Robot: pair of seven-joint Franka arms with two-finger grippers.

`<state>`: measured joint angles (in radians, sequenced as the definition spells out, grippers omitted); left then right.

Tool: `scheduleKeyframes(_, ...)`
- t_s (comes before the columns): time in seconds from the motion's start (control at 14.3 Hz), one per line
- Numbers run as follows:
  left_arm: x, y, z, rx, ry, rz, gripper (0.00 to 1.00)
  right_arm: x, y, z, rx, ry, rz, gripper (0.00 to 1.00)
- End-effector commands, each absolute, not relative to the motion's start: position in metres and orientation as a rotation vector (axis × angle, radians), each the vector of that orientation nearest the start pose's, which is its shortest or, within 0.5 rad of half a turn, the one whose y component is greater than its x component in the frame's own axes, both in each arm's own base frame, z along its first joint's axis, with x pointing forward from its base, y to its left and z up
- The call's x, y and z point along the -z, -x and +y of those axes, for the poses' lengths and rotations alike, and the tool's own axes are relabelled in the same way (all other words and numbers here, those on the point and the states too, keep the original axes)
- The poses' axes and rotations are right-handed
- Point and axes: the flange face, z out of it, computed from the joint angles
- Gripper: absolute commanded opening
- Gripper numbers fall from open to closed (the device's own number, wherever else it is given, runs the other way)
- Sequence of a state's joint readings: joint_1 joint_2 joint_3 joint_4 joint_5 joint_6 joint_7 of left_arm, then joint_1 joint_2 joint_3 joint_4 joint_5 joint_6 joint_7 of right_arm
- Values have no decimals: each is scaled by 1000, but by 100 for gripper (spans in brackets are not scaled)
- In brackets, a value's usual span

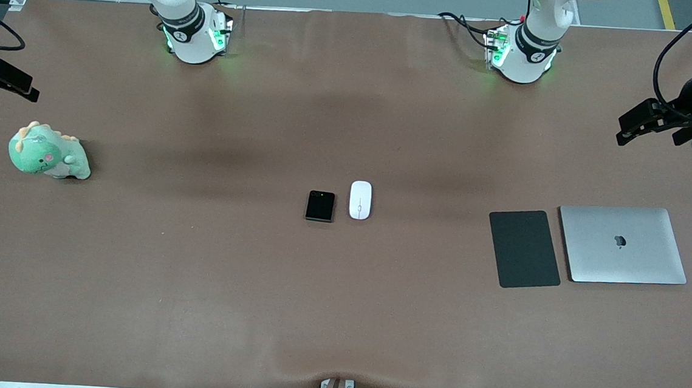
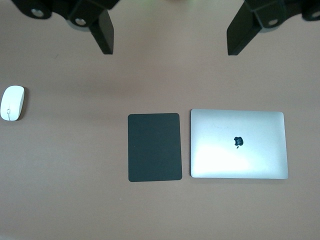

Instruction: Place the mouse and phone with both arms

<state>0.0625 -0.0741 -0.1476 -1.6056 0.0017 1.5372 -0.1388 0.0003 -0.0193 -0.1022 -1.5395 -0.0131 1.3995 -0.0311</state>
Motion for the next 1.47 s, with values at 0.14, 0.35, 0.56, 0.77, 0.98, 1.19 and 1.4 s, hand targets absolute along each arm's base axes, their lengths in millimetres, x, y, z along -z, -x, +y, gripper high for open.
scheduleKeyframes(0.14, -653, -526, -44, 10, 3117, -71, 100, -644, -526, -49, -154, 3149, 79, 100)
scheduleKeyframes(0.35, -649, -542, -51, 7, 3128, -63, 100, -647, -528, -35, -145, 3162, 47, 100)
scheduleKeyframes(0.56, -627, -555, -76, -51, 3136, -34, 100, -650, -528, -27, -135, 3165, 25, 100)
scheduleKeyframes(0.77, -586, -566, -132, -146, 3129, -36, 100, -650, -528, -21, -135, 3167, 6, 100)
scheduleKeyframes(0.98, -548, -569, -201, -179, 3143, -58, 100, -650, -528, -18, -135, 3167, -1, 100)
scheduleKeyframes(1.19, -499, -570, -275, -190, 3155, -182, 100, -649, -528, -22, -145, 3168, 2, 100)
scheduleKeyframes(1.4, -456, -563, -338, -163, 3178, -185, 100, -650, -528, -18, -135, 3170, 0, 100)
